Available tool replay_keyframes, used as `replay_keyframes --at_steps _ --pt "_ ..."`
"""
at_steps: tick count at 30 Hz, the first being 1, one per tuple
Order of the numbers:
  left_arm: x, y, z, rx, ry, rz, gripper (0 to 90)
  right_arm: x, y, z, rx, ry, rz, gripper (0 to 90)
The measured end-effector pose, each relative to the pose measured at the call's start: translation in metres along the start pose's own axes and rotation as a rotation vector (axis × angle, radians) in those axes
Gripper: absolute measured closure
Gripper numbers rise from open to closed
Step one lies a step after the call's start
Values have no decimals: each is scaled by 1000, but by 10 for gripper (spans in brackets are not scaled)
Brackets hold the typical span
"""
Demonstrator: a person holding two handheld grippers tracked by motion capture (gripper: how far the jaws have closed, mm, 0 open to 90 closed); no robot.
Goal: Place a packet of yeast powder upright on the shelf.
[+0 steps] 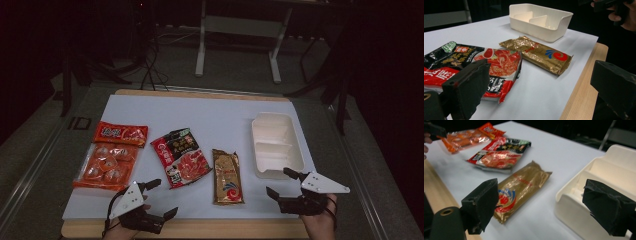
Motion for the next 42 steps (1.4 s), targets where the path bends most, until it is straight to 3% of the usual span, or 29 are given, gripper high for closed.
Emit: replay_keyframes --at_steps 4,10,14,19,22,25,32,34,41,42 --pt "-1 0 0 3 7 1 29 -3 0 0 -17 -9 26 134" --pt "-1 0 0 2 8 -1 29 -7 -2 -2 -42 20 24 135" --pt "-1 0 -1 2 8 -1 30 -6 -3 -7 -50 -22 48 126" --pt "-2 -1 -1 2 12 -5 29 -6 -2 -14 -58 -25 39 124" --pt "-2 -1 -1 1 13 -4 29 -6 3 -21 -32 0 -16 137" --pt "-2 -1 -1 2 12 -5 30 -6 7 -27 -27 11 -29 138" --pt "-2 0 -1 3 12 -4 30 -8 16 -41 -8 -14 -9 140" --pt "-2 0 -1 3 12 -5 30 -7 21 -45 5 -13 -33 141" --pt "-1 0 -1 4 12 -5 30 -5 37 -59 2 -22 -42 146" --pt "-1 -1 -1 4 12 -5 30 -3 45 -67 -9 -24 -62 146"
Point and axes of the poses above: each handheld gripper's, and its own axes: y roughly forward along the jaws, z roughly out of its underside, x roughly to its left, the point moved 6 cm from there along y, roughly forward along the jaws, and after that the axes turned 7 degrees about y, right-handed, at the moved point
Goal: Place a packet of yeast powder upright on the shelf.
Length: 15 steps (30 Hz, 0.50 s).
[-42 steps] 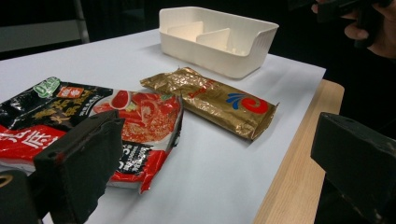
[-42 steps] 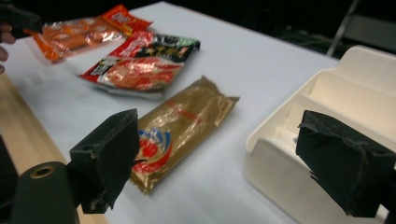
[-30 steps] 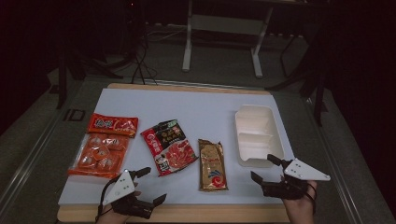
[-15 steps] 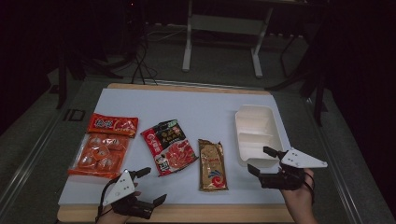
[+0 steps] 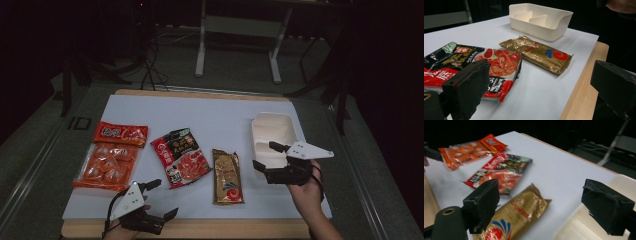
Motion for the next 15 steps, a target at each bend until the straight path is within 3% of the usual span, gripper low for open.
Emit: replay_keyframes --at_steps 4,6,7,9,13,15 --pt "0 0 0 0 2 2 30 0 11 -5 20 10 -21 146" --pt "0 0 0 0 1 4 30 0 23 -7 79 -4 -44 146" --pt "0 0 0 0 1 4 30 0 23 -7 79 -4 -44 146" --pt "0 0 0 0 1 4 29 -1 31 -8 115 -49 -32 136" --pt "0 0 0 0 0 3 29 -5 44 -9 154 -33 -24 126" --pt "0 0 0 0 0 4 29 -8 55 -8 200 -17 -37 108"
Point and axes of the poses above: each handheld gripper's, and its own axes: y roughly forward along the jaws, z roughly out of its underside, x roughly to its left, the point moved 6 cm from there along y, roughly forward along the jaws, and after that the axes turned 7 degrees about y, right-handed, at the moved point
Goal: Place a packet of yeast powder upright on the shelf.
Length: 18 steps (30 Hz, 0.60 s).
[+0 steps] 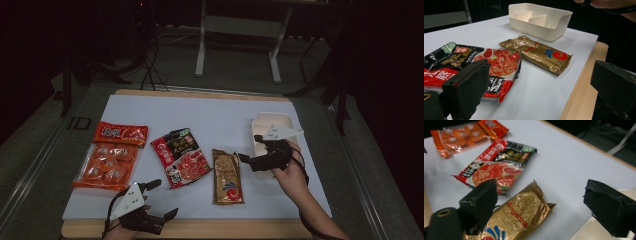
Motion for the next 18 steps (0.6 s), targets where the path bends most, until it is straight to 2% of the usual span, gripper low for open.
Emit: replay_keyframes --at_steps 4,5,10,11,18 --pt "0 0 0 0 1 1 29 -4 12 0 38 34 7 105" --pt "0 0 0 0 0 1 29 -5 15 1 52 44 -10 105" --pt "0 0 0 -1 0 3 29 -11 27 3 106 83 -23 106" --pt "0 0 0 0 0 3 30 -11 29 3 117 88 -32 106" --pt "0 0 0 1 -1 6 29 -13 44 -1 169 86 -3 110"
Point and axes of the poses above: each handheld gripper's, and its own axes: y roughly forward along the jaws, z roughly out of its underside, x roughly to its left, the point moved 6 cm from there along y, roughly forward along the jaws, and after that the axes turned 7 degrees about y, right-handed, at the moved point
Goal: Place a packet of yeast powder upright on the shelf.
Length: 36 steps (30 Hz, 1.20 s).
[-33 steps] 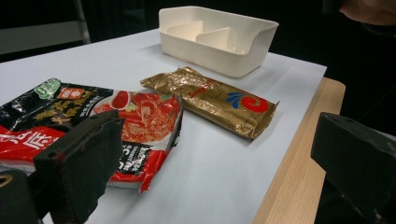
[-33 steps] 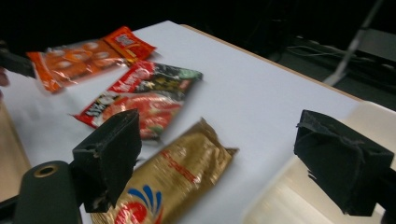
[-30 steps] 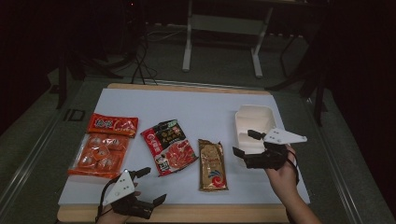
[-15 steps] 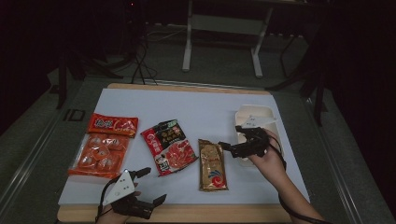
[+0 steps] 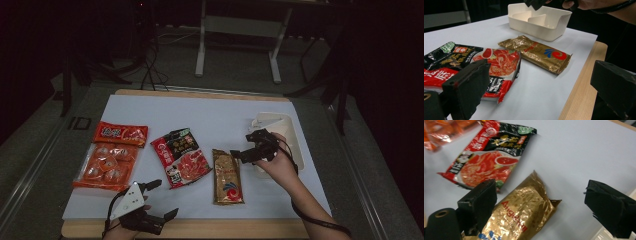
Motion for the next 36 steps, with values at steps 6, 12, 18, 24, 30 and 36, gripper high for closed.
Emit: replay_keyframes --at_steps 6,12,18,24,30,36 --pt "0 0 0 0 2 2 29 0 17 -4 55 1 9 111" --pt "0 -1 0 -2 1 3 29 -6 33 -5 104 28 12 128" --pt "-1 0 0 -1 3 5 30 -10 50 -1 159 52 15 136" --pt "0 0 0 -1 3 5 30 -8 63 5 232 68 14 147" --pt "-1 0 0 0 2 5 29 -12 70 8 283 92 36 210" --pt "-1 0 0 1 4 7 30 -15 78 14 359 98 66 226"
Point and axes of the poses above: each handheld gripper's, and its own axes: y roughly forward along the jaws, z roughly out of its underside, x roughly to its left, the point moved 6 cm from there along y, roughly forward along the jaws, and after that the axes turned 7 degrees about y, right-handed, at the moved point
